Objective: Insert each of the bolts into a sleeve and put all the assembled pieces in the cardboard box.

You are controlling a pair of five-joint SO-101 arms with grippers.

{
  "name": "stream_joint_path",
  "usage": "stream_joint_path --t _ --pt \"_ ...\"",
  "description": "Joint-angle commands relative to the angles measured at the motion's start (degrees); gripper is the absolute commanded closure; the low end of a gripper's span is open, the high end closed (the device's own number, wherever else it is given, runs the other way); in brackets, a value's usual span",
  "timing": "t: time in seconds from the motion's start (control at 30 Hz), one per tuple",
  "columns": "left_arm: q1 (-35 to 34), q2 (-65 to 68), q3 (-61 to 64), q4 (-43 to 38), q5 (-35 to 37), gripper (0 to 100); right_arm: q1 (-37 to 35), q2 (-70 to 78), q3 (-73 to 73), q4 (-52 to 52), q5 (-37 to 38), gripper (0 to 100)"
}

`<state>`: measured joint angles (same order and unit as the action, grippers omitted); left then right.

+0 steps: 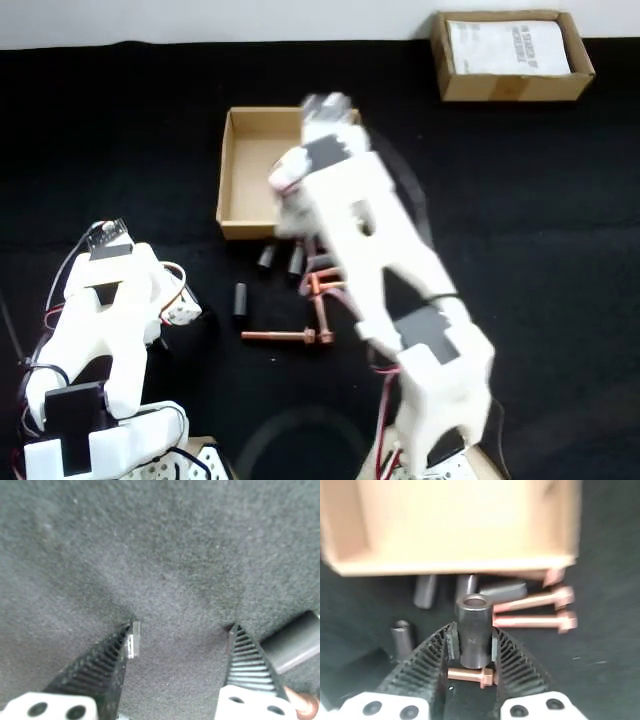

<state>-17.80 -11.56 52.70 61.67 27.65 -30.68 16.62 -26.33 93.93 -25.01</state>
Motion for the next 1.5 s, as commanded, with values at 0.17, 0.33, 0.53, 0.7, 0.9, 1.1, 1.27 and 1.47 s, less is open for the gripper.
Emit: stream_joint_path --t 0.17,0.33,0.53,0.7,0.9,1.1,1.27,1.47 --pt "-1.01 -0.13 0.04 -0.88 -2.29 71 20.0 -25.1 -2.24 7.08 10.99 99.1" --pt "-1.01 -0.13 0.13 -0.88 -10.11 71 30.2 -42.95 16.48 6.99 16.26 99.1" --pt "-3.74 -0.13 -0.31 -1.93 -22.77 71 41.27 -64.22 40.57 6.81 20.48 99.1" --pt "-3.21 -0.66 -1.8 -1.41 -39.38 72 55.34 -82.07 58.68 2.59 27.43 99.1" --pt "5.23 -0.57 -12.53 9.23 -54.86 71 73.36 -101.41 77.23 -6.9 37.89 99.1" --pt "20.62 -0.13 -26.15 26.46 -80.09 71 85.23 -115.74 93.32 -18.24 45.36 99.1" --pt "27.82 -0.13 -35.74 37.36 -109.54 71 91.47 -121.8 103.34 -21.58 46.77 99.1" --pt "36.35 0.04 -40.66 32.97 -125.54 71 95.87 -121.63 104.48 -21.67 46.86 99.1"
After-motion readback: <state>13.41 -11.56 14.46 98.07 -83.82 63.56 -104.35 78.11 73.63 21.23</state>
